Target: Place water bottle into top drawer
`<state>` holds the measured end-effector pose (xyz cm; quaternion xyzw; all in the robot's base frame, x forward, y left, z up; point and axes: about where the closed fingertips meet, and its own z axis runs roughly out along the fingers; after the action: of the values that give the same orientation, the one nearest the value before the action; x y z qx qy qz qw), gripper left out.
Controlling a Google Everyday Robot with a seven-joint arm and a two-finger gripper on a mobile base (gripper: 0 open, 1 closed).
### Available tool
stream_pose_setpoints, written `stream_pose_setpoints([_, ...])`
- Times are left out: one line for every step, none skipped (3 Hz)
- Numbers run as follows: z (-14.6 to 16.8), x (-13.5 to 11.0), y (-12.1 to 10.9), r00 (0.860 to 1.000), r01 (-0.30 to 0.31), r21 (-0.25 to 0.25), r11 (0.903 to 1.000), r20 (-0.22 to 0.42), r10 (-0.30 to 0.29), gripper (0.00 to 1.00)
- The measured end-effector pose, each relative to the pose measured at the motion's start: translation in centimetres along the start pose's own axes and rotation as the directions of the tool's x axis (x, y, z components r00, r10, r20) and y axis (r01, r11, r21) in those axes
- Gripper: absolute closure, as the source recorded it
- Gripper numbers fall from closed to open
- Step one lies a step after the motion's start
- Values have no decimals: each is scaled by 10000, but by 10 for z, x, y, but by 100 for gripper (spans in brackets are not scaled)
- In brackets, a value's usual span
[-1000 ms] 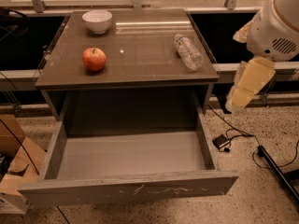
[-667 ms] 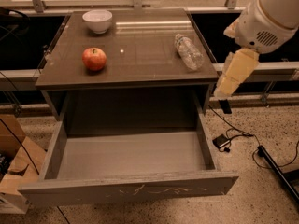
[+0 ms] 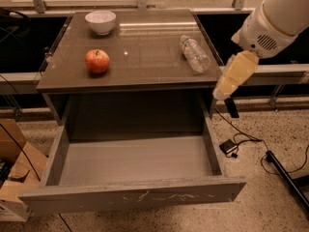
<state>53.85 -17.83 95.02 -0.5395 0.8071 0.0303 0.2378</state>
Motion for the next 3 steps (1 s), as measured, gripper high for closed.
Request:
stream_pose_setpoints([38, -11, -32, 9803, -1807, -332, 9830, 754, 1827, 0])
stream_pose_setpoints([83, -20, -76, 9290, -3323, -614, 9412, 1509, 3378, 0])
stream_pose_setpoints([111, -27, -100, 8995, -3842, -855, 9193, 1894, 3936, 0])
